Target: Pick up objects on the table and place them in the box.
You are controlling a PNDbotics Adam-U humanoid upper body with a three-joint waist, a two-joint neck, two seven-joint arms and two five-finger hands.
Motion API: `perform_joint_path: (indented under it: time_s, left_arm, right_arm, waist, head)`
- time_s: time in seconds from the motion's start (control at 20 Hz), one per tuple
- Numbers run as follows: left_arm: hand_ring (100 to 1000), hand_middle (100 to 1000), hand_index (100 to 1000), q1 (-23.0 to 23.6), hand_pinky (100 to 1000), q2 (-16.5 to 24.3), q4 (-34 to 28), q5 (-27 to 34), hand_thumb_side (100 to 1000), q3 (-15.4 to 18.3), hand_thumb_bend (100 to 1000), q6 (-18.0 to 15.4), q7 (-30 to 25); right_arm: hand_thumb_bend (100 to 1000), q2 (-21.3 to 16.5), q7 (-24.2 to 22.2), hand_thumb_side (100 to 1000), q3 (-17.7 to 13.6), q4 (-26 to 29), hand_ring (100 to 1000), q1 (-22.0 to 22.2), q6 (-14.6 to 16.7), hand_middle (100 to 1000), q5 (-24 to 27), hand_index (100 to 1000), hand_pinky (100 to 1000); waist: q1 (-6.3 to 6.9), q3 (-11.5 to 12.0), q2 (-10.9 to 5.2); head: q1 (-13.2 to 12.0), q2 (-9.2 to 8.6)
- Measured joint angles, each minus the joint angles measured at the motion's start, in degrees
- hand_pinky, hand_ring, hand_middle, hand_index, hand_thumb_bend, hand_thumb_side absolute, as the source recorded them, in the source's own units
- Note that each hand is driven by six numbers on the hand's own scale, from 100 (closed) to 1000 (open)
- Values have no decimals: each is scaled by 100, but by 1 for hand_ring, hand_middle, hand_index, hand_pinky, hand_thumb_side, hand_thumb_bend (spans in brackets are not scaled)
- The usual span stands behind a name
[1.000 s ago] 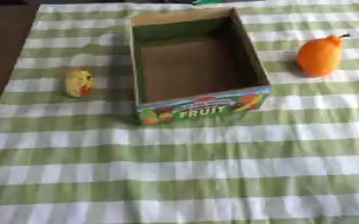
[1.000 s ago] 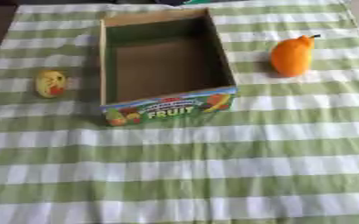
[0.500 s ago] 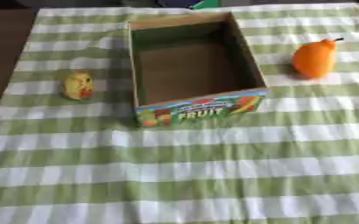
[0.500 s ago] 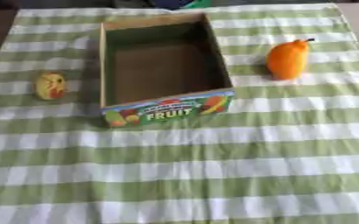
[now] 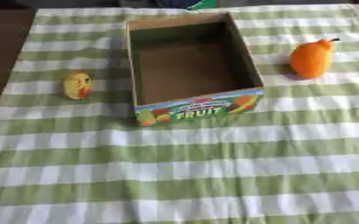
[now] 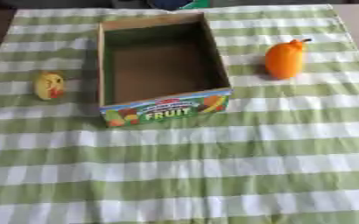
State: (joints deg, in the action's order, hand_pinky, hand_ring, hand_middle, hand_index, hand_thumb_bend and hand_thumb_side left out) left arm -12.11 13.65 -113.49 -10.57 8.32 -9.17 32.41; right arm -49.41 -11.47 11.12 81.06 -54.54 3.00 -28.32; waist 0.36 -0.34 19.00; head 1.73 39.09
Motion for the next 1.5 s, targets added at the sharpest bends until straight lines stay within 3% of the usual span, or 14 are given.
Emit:
perform_joint_path:
  time_s: [0.35, 0.9, 1.2, 1.5]
  left_arm:
    - [641, 700, 821, 1, 614, 2, 0, 0, 939, -9, 100, 17, -34]
    - [642, 701, 820, 2, 615, 2, 0, 14, 939, -41, 100, 31, -86]
    - [642, 701, 820, 2, 615, 1, 0, 23, 940, -43, 100, 35, -93]
    - [642, 702, 819, 2, 615, -1, 0, 26, 939, -72, 100, 37, -118]
  right_arm:
    - [178, 332, -543, 976, 162, -894, 916, -454, 471, 874, -555, 962, 815]
    - [293, 977, -1369, 909, 50, -2297, 927, -1077, 1299, 871, -1302, 975, 821]
    - [320, 1210, -1387, 899, 12, -2960, 928, -1209, 1734, 876, -1581, 981, 819]
    - [345, 1367, -1338, 871, 15, -3269, 933, -1261, 1940, 885, -1789, 989, 822]
  waist:
    - [-1, 26, 0]
    - [20, 44, 0]
    - [25, 72, 6]
    - [26, 78, 14]
  head:
    - [14, -2]
    - [51, -40]
    - [97, -88]
    - [121, -96]
